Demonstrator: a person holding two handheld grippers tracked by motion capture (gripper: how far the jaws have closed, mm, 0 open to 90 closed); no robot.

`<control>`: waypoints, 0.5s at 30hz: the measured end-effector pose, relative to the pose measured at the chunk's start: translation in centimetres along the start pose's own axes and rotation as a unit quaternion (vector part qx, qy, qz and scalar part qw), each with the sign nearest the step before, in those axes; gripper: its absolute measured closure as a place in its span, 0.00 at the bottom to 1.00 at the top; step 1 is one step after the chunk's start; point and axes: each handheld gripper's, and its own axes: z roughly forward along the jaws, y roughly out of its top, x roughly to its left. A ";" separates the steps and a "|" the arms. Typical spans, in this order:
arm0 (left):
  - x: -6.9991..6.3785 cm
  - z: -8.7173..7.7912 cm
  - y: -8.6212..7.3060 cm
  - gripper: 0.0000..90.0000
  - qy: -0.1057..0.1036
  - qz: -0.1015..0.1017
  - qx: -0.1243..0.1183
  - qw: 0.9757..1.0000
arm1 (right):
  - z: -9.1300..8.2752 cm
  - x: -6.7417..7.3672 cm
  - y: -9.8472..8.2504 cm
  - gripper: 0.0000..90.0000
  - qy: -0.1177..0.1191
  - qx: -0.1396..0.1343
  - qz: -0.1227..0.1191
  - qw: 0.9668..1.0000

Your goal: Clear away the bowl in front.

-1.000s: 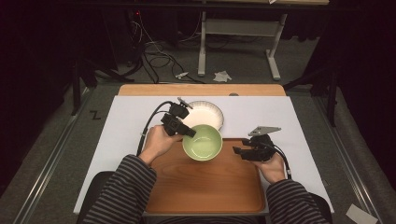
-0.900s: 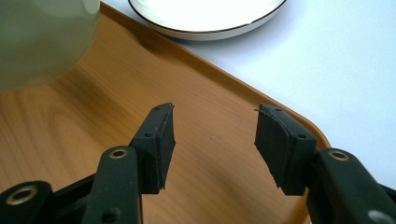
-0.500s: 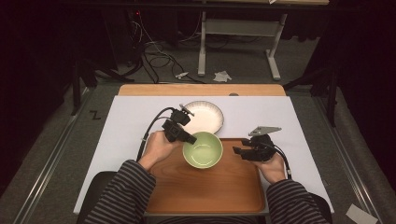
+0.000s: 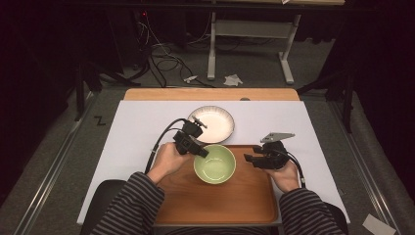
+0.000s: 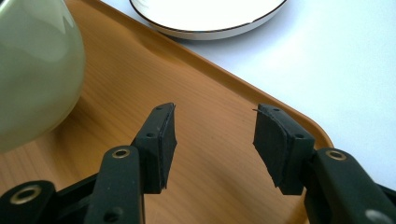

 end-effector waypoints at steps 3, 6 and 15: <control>0.0 0.1 -0.2 0.94 -0.001 -0.001 0.004 1.000 | 0.0 0.0 0.0 0.56 0.000 0.001 0.000 1.000; 0.1 0.3 -0.4 0.94 0.000 -0.001 0.007 1.000 | 0.0 0.0 0.0 0.56 -0.001 0.003 -0.001 1.000; 0.5 0.9 -0.9 0.94 0.004 -0.010 0.012 1.000 | 0.1 0.0 0.0 0.56 0.001 0.004 0.003 1.000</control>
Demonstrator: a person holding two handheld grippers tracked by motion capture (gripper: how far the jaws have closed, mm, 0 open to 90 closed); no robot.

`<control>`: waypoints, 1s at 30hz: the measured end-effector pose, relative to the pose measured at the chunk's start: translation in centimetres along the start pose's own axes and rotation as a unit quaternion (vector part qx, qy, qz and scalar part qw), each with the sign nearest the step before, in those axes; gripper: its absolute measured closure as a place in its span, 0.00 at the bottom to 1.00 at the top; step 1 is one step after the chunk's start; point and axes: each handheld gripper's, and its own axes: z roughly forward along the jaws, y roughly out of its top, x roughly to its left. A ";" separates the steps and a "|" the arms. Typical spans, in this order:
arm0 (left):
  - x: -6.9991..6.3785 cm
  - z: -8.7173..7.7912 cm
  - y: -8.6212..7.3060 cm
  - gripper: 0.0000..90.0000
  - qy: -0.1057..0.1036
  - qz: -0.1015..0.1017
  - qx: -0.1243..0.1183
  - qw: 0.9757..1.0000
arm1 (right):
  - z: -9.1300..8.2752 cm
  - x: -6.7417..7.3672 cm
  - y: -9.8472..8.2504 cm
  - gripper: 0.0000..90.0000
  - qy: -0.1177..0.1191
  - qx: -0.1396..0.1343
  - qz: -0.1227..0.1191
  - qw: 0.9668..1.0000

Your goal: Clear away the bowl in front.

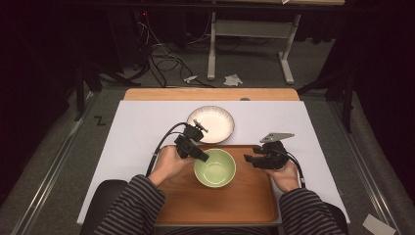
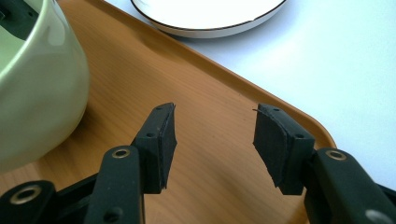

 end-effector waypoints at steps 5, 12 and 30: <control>0.0 0.3 -0.1 0.94 0.003 0.002 0.004 1.000 | 0.0 0.0 0.0 0.56 0.001 0.001 -0.001 1.000; 0.3 0.6 -0.4 0.94 0.006 0.001 0.009 1.000 | 0.0 0.0 0.0 0.55 0.002 0.002 -0.001 1.000; 1.4 1.2 -1.0 0.94 0.022 -0.005 0.013 1.000 | 0.1 0.0 0.0 0.55 0.002 0.005 -0.003 1.000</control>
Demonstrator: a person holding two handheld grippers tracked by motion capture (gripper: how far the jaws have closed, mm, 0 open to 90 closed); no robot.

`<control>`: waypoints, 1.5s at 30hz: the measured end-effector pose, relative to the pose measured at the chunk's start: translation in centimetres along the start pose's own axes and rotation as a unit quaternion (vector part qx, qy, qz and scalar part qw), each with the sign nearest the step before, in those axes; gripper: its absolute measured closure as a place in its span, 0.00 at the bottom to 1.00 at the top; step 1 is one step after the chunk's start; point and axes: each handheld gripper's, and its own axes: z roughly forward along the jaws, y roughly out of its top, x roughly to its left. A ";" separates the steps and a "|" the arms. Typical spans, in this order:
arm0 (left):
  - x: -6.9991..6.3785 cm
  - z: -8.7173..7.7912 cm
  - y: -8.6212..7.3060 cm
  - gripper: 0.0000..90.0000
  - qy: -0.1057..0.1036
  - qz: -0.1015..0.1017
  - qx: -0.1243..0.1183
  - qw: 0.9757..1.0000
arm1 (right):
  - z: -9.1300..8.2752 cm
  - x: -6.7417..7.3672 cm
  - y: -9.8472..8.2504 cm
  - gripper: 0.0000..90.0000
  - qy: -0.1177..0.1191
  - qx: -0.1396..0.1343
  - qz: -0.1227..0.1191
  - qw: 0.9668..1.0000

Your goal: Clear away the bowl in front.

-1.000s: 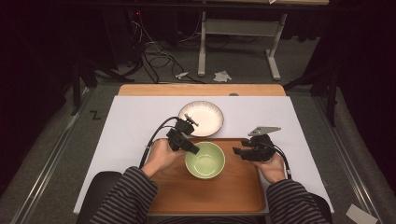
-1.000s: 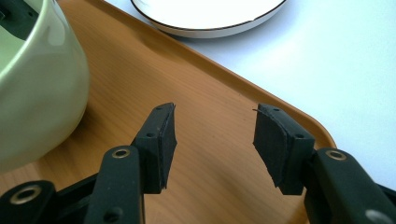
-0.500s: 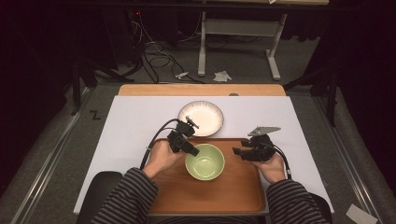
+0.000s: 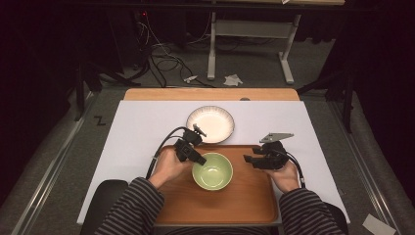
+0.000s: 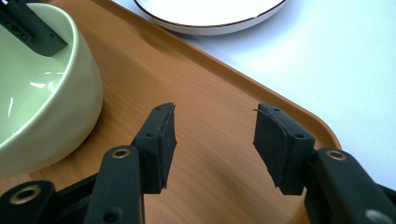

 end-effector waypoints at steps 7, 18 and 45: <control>0.3 0.2 0.0 0.94 0.001 -0.005 0.002 1.000 | 0.0 0.0 0.0 0.55 0.000 0.000 0.001 1.000; 0.4 0.3 -0.1 0.93 -0.001 -0.009 -0.004 1.000 | 0.0 0.2 0.0 0.55 -0.002 0.001 -0.003 1.000; 1.1 -0.5 0.1 0.85 -0.015 0.014 0.006 1.000 | 0.2 0.3 0.0 0.54 -0.001 0.007 -0.010 1.000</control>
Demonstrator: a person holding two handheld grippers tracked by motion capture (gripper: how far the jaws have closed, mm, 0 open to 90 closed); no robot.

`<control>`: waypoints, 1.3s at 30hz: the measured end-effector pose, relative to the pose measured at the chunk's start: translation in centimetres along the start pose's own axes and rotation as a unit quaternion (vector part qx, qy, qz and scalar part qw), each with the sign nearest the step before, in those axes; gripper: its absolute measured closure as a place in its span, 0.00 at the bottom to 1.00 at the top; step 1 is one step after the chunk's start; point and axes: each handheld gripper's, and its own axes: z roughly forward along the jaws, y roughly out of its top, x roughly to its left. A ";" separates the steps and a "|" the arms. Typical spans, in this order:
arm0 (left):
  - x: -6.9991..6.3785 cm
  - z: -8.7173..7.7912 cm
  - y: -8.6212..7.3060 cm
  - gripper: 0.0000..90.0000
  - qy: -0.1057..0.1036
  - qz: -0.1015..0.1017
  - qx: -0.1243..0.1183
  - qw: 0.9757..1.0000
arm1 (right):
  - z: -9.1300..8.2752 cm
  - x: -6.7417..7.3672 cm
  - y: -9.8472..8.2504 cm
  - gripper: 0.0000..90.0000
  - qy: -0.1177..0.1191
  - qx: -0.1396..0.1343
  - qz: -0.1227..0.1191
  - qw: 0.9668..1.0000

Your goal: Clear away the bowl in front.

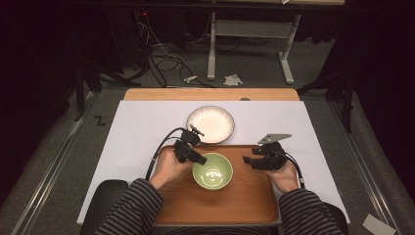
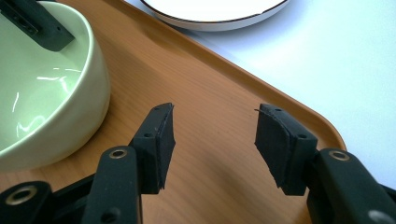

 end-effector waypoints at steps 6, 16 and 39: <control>-0.7 0.3 -0.1 0.76 0.008 -0.030 -0.049 0.998 | 0.0 0.0 0.0 0.54 0.001 0.000 0.002 1.000; -1.0 -0.7 0.2 0.69 -0.004 -0.033 -0.076 0.997 | 0.0 0.0 0.0 0.54 0.000 0.000 0.002 1.000; -0.3 -4.2 1.0 0.67 -0.019 -0.037 -0.128 0.991 | 0.0 0.0 0.0 0.54 0.001 0.001 0.004 1.000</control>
